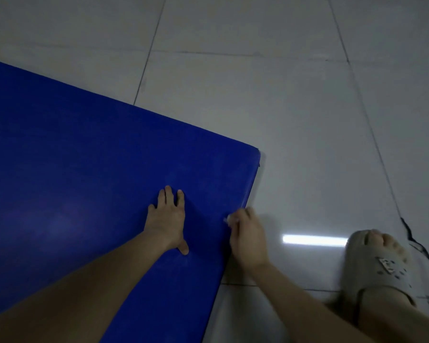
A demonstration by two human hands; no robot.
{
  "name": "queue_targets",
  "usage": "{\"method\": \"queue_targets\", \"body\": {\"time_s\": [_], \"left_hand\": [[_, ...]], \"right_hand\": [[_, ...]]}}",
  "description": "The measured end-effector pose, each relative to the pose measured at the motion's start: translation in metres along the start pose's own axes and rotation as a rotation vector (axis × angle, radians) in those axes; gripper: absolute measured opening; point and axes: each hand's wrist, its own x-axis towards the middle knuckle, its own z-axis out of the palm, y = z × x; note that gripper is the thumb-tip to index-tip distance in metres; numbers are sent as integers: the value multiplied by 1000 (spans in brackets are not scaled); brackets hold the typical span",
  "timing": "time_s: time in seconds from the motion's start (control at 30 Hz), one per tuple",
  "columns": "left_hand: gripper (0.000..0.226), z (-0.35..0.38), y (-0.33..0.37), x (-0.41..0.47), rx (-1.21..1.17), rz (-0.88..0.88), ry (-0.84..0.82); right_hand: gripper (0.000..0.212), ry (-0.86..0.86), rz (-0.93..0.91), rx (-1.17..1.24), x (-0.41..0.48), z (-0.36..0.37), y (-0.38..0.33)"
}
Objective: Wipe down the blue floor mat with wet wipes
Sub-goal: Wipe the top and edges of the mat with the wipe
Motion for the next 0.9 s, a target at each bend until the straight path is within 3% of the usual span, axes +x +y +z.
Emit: {"method": "queue_targets", "body": {"time_s": [0.13, 0.33, 0.5, 0.6, 0.7, 0.8, 0.9], "left_hand": [[164, 5, -1, 2, 17, 4, 8], [163, 10, -2, 6, 33, 12, 27], [162, 9, -4, 4, -4, 6, 0], [162, 5, -1, 2, -13, 7, 2], [161, 4, -3, 1, -43, 10, 6], [162, 6, -3, 3, -81, 13, 12], [163, 8, -3, 3, -88, 13, 19]], "right_hand": [[10, 127, 112, -81, 107, -13, 14], [12, 127, 235, -129, 205, -31, 25], [6, 62, 235, -52, 146, -15, 13], [13, 34, 93, -12, 57, -3, 2], [13, -99, -110, -73, -1, 1, -2], [11, -114, -205, -160, 22, -8, 12], [8, 44, -60, -176, 91, -21, 21]]}}
